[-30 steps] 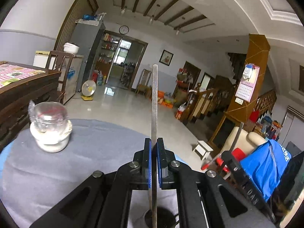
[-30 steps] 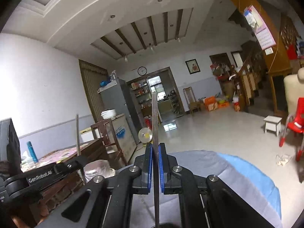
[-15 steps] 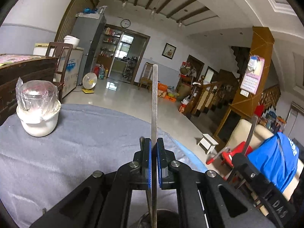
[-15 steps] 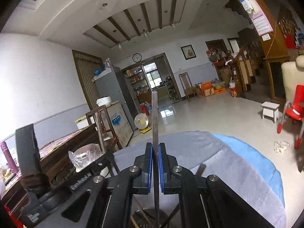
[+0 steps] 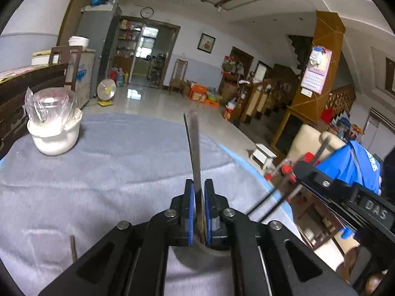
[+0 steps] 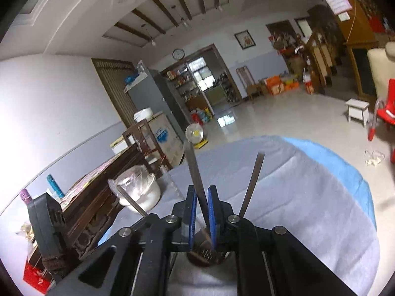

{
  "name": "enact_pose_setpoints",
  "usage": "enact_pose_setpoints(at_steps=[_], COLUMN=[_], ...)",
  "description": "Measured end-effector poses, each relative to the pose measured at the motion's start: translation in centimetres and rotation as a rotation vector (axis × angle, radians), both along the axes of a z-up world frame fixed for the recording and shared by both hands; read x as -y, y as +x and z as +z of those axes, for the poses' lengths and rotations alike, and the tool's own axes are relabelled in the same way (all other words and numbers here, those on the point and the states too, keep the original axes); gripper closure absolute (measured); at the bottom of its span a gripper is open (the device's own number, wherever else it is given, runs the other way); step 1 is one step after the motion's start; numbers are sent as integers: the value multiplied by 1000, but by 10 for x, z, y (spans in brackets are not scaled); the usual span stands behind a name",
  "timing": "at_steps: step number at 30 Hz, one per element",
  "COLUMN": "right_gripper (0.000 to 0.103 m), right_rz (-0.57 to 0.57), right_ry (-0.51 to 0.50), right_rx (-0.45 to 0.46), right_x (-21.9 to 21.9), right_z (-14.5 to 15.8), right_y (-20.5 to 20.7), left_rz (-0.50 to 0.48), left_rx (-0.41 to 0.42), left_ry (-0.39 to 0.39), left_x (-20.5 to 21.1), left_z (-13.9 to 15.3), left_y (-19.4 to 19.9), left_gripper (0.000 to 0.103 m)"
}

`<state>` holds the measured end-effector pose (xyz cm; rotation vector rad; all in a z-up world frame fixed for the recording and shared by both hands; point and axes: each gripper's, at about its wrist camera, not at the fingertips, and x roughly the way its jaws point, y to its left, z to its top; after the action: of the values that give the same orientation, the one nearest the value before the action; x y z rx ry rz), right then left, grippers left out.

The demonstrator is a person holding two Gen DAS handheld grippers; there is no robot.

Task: Organize utensils
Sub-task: 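Lower the chopstick into the grey cup and open the right gripper, then move the open right gripper back down over the chopstick bundle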

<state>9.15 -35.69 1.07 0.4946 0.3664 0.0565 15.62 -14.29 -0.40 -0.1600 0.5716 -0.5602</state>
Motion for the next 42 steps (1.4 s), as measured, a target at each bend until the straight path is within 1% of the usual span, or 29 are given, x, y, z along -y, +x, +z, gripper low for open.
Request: enact_pose_setpoints(at_steps=[2, 3, 4, 5, 7, 8, 9, 10, 11, 14, 19, 23, 26, 30, 35, 42], right_gripper=[91, 90, 89, 86, 77, 66, 43, 32, 27, 27, 27, 27, 27, 27, 27, 27], right_rz=[-3, -3, -7, -12, -9, -14, -19, -25, -41, -48, -46, -6, 47, 89, 108, 94], right_ry=[5, 10, 17, 26, 38, 42, 42, 40, 29, 0, -37, -61, -70, -91, -94, -85], right_rx=[-15, -18, -25, -32, -34, -29, -23, -10, 16, 42, 50, 36, 6, -29, -61, -125], right_x=[-1, -2, -4, -4, -5, -7, -7, -8, -11, -22, -39, -59, -75, -91, -100, -97], right_z=[-3, -4, -4, -6, -7, -8, -8, -7, -5, 3, 11, 10, 4, -6, -17, -36], right_y=[-7, -10, -12, -17, -25, -31, -37, -44, -53, -68, -86, -94, -92, -88, -79, -67], left_rz=[5, 7, 10, 17, 37, 47, 55, 70, 86, 134, 222, 276, 298, 309, 304, 248], left_rx=[-11, -15, -21, -29, -45, -52, -60, -77, -89, -117, -142, -153, -161, -169, -180, -220], left_ry=[19, 22, 27, 38, 67, 84, 99, 127, 150, 217, 307, 377, 419, 450, 456, 481], left_x=[-9, -15, -19, -23, -33, -39, -43, -47, -51, -64, -83, -98, -111, -121, -126, -110], left_z=[0, 0, 0, -2, -2, -2, -1, -1, -1, -3, -4, -11, -17, -21, -26, -42], left_y=[-11, -18, -21, -28, -40, -47, -50, -55, -59, -67, -79, -86, -90, -94, -96, -90], left_gripper=[76, 71, 63, 56, 49, 44, 41, 36, 36, 36, 36, 35, 35, 35, 35, 35])
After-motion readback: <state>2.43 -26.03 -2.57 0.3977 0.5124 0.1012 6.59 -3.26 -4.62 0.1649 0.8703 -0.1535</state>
